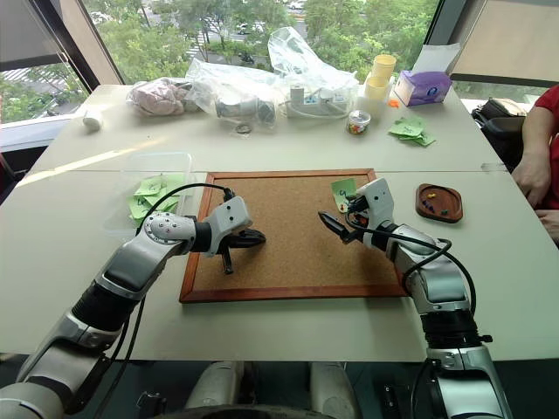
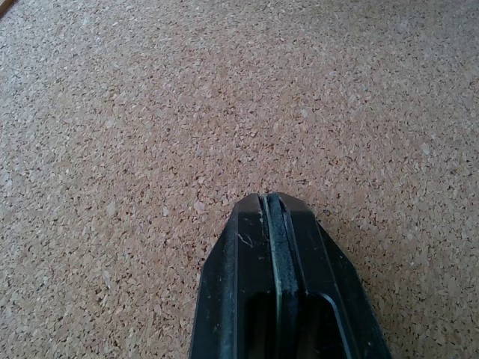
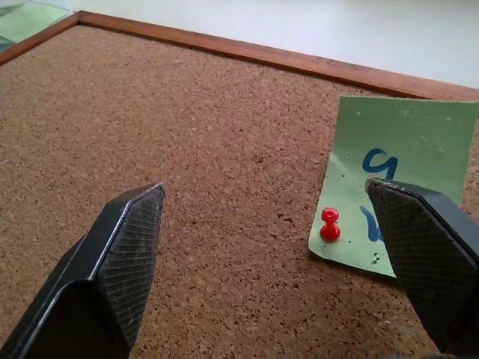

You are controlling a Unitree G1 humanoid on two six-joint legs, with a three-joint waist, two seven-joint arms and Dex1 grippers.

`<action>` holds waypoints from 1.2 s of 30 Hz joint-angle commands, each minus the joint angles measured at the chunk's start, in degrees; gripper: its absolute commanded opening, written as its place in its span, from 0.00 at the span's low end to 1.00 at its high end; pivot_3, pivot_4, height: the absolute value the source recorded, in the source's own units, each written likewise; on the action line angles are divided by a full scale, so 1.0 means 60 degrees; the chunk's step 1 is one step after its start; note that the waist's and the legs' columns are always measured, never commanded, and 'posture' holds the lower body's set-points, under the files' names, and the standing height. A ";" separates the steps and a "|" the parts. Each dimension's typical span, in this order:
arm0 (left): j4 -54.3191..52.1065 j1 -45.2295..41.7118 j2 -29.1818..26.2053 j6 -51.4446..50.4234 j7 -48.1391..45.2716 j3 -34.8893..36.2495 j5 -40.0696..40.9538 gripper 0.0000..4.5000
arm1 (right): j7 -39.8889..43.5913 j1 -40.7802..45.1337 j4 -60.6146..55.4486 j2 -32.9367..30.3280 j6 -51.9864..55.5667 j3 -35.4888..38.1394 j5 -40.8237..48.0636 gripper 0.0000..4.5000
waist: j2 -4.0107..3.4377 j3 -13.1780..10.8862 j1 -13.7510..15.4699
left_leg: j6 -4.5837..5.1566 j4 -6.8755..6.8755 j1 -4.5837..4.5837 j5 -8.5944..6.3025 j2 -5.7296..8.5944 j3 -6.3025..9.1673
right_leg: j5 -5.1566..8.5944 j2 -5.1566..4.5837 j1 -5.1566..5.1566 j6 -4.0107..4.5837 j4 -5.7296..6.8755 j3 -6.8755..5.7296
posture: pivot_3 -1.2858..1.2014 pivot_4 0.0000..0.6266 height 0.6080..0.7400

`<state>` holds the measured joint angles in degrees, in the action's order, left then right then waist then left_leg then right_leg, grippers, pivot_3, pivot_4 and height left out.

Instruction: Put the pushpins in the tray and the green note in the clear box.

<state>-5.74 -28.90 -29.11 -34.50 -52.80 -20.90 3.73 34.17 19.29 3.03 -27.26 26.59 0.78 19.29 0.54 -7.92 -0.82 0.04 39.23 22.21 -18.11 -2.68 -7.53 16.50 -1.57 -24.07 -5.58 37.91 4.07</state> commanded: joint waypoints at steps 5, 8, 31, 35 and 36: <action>0.0275 0.0399 0.0016 -0.0264 -0.0231 -0.0603 -0.0066 0.00 | 0.0041 0.0486 0.0864 0.0339 -0.0096 -0.0020 -0.0246 0.33 | 0.0005 0.0004 -0.0010 | -0.0001 0.0000 -0.0004 0.0001 -0.0002 0.0000 | 0.0000 0.0002 0.0002 0.0000 0.0001 -0.0001 | 0.52 0.24 0.99; 0.0254 0.0419 -0.0009 -0.0270 -0.0222 -0.0586 -0.0071 0.00 | 0.0078 0.0475 0.0888 0.0374 -0.0063 0.0000 -0.0311 0.01 | 0.0006 0.0004 -0.0015 | -0.0004 -0.0001 -0.0004 0.0002 -0.0002 -0.0001 | 0.0000 0.0002 0.0002 0.0000 0.0000 -0.0001 | 0.52 0.24 0.99; 0.0448 0.0181 -0.0114 -0.0173 -0.0558 -0.0283 0.0191 0.00 | -0.0219 0.0108 -0.1854 0.0070 -0.0528 0.1300 0.0228 0.01 | 0.0030 0.0021 -0.0034 | 0.0001 -0.0003 0.0000 -0.0001 -0.0008 -0.0001 | 0.0000 0.0004 -0.0007 0.0000 0.0004 -0.0003 | 0.52 0.24 0.99; 0.0791 -0.0614 0.0479 -0.0819 -0.0265 0.1137 0.1233 0.31 | -0.0225 0.0125 -0.1969 -0.0029 -0.0522 0.1312 0.0196 0.00 | 0.0036 0.0015 0.0012 | 0.0003 -0.0001 0.0007 -0.0002 -0.0004 0.0000 | 0.0000 0.0002 -0.0011 0.0000 0.0004 -0.0005 | 0.52 0.24 0.99; 0.0827 -0.0726 0.0521 -0.0934 -0.0277 0.1300 0.1378 0.42 | -0.0220 0.0136 -0.1978 -0.0043 -0.0522 0.1300 0.0190 0.00 | 0.0042 0.0010 0.0015 | 0.0005 0.0003 0.0012 -0.0002 -0.0004 0.0002 | 0.0000 0.0002 -0.0012 0.0000 0.0004 -0.0005 | 0.52 0.24 0.99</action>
<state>-0.77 -30.88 -26.28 -38.84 -54.87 -16.14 10.07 32.93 19.35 -6.26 -26.37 23.83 7.59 20.25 0.79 -7.85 -0.73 0.07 39.27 22.33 -18.13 -2.70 -7.50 16.50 -1.56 -24.18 -5.58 37.94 4.04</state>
